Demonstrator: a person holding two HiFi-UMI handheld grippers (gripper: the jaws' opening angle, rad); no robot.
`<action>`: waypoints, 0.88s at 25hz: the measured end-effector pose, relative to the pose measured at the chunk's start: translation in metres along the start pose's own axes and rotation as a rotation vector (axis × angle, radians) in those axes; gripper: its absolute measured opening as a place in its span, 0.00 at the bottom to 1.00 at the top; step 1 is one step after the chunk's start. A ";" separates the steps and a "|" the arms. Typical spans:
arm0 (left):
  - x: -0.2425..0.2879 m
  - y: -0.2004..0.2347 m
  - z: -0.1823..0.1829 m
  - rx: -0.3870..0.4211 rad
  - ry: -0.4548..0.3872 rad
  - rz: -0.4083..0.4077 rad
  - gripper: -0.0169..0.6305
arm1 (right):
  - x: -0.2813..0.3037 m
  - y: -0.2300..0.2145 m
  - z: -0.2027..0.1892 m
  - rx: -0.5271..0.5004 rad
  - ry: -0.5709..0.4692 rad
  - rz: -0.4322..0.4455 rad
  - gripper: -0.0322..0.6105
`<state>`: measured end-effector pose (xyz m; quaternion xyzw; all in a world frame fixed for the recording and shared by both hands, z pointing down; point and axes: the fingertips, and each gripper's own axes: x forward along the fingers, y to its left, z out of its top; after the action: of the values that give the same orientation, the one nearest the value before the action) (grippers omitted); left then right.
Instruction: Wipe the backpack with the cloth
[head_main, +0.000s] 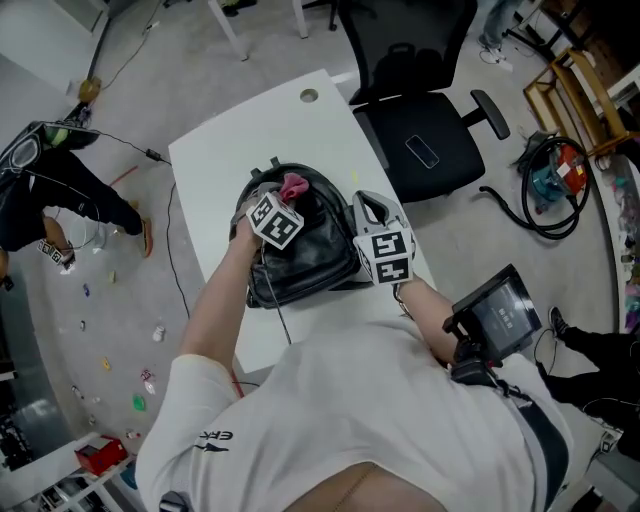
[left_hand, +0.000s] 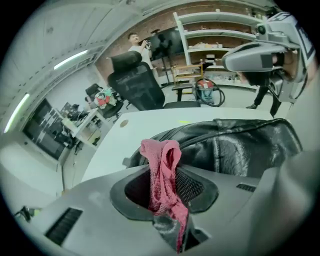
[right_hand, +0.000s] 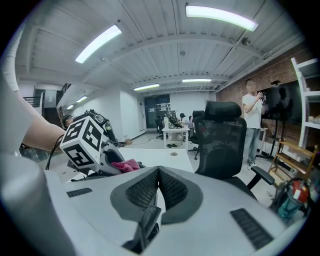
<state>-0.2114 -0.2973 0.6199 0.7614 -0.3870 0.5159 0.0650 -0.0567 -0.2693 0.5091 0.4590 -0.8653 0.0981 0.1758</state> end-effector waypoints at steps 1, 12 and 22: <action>0.005 -0.010 0.007 0.035 -0.001 -0.034 0.21 | 0.000 -0.002 -0.001 0.001 0.001 -0.005 0.05; 0.019 -0.017 -0.035 0.215 0.191 -0.065 0.20 | 0.000 0.000 0.000 -0.003 0.001 -0.001 0.05; -0.009 0.009 -0.089 0.143 0.258 -0.014 0.20 | 0.003 0.010 0.004 -0.020 -0.004 0.033 0.05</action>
<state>-0.2841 -0.2547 0.6507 0.6940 -0.3326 0.6354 0.0634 -0.0674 -0.2672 0.5071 0.4432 -0.8740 0.0912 0.1770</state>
